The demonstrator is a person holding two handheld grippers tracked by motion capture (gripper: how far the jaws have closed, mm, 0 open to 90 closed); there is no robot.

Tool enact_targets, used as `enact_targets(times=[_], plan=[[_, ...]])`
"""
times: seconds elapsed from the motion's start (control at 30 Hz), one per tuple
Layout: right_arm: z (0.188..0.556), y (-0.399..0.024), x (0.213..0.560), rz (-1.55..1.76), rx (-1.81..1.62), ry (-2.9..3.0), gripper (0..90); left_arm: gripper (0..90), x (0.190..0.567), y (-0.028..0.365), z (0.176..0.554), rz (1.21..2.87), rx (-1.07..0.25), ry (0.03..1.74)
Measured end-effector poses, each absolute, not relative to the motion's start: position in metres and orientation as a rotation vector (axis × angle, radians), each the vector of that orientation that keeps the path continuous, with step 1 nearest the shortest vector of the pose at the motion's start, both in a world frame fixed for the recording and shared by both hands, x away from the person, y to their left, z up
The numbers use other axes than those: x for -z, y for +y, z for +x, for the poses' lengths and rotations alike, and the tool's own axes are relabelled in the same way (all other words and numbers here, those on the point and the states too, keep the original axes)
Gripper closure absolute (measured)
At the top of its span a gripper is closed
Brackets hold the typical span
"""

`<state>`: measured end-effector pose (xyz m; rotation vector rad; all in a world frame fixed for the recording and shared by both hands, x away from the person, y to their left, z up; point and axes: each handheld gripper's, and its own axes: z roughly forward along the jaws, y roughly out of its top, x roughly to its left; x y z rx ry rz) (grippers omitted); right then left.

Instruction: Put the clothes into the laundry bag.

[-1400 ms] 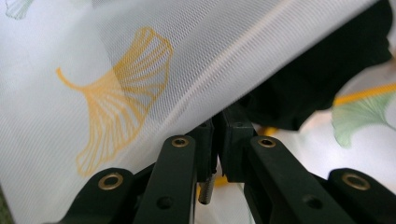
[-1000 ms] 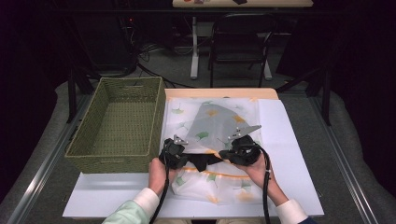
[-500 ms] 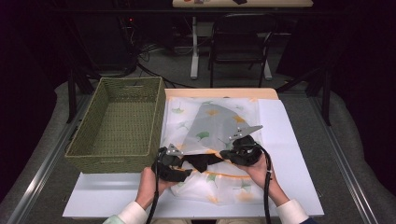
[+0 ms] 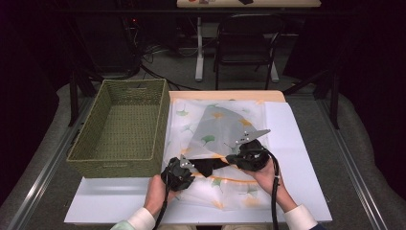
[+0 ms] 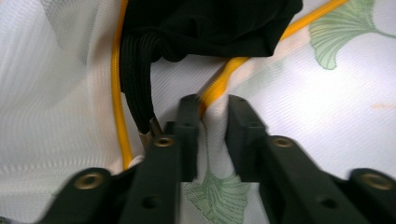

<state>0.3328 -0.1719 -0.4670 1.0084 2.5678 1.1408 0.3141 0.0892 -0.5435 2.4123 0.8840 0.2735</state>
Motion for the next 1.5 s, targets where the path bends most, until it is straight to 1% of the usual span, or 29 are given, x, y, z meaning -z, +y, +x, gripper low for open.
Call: enact_targets(times=[0.07,0.13,0.33,0.57,0.6,0.63,0.83,0.87,0.93,0.97,1.03,1.1,1.17,1.23,1.27,1.33,1.43,1.5], plan=[[0.332,-0.172,0.466,1.009,-1.141,2.565,89.2,84.7,0.544,0.092,0.312,2.407,-0.254,0.867],[0.331,-0.172,0.466,1.008,-1.142,2.564,89.2,86.7,0.543,0.096,0.309,2.404,-0.232,0.852],[0.328,-0.173,0.462,0.995,-1.151,2.564,89.3,86.4,0.535,0.109,0.294,2.362,-0.194,0.838],[0.321,-0.176,0.46,1.003,-1.149,2.574,89.3,85.4,0.532,0.121,0.28,2.371,-0.171,0.837],[0.321,-0.176,0.46,1.003,-1.149,2.574,89.3,83.0,0.532,0.121,0.28,2.371,-0.171,0.837],[0.313,-0.182,0.46,1.012,-1.149,2.587,89.3,83.0,0.532,0.121,0.28,2.371,-0.171,0.837],[0.313,-0.182,0.46,1.012,-1.149,2.587,89.3,83.0,0.532,0.121,0.28,2.371,-0.171,0.837],[0.31,-0.183,0.462,1.01,-1.146,2.592,89.3,76.5,0.532,0.121,0.279,2.382,-0.169,0.834],[0.309,-0.184,0.462,1.015,-1.143,2.597,89.3,66.4,0.53,0.123,0.278,2.381,-0.176,0.846],[0.308,-0.184,0.462,1.018,-1.144,2.596,89.3,63.0,0.528,0.123,0.277,2.37,-0.192,0.858],[0.306,-0.186,0.463,1.021,-1.141,2.595,89.3,52.2,0.524,0.126,0.274,2.358,-0.223,0.884],[0.305,-0.189,0.463,1.031,-1.149,2.591,89.3,48.0,0.522,0.13,0.272,2.347,-0.259,0.937],[0.304,-0.191,0.463,1.042,-1.145,2.588,89.3,46.2,0.522,0.134,0.272,2.348,-0.293,0.981],[0.305,-0.191,0.463,1.046,-1.146,2.589,89.3,46.2,0.525,0.138,0.276,2.341,-0.314,1.024],[0.304,-0.191,0.463,1.044,-1.144,2.592,89.3,47.6,0.525,0.139,0.278,2.336,-0.321,1.045],[0.303,-0.192,0.463,1.046,-1.154,2.592,89.3,50.0,0.528,0.14,0.283,2.337,-0.304,1.072],[0.301,-0.196,0.464,1.059,-1.155,2.59,89.3,54.8,0.535,0.141,0.29,2.365,-0.223,1.088],[0.301,-0.197,0.467,1.063,-1.151,2.6,89.3,59.7,0.538,0.141,0.292,2.388,-0.212,1.083]])
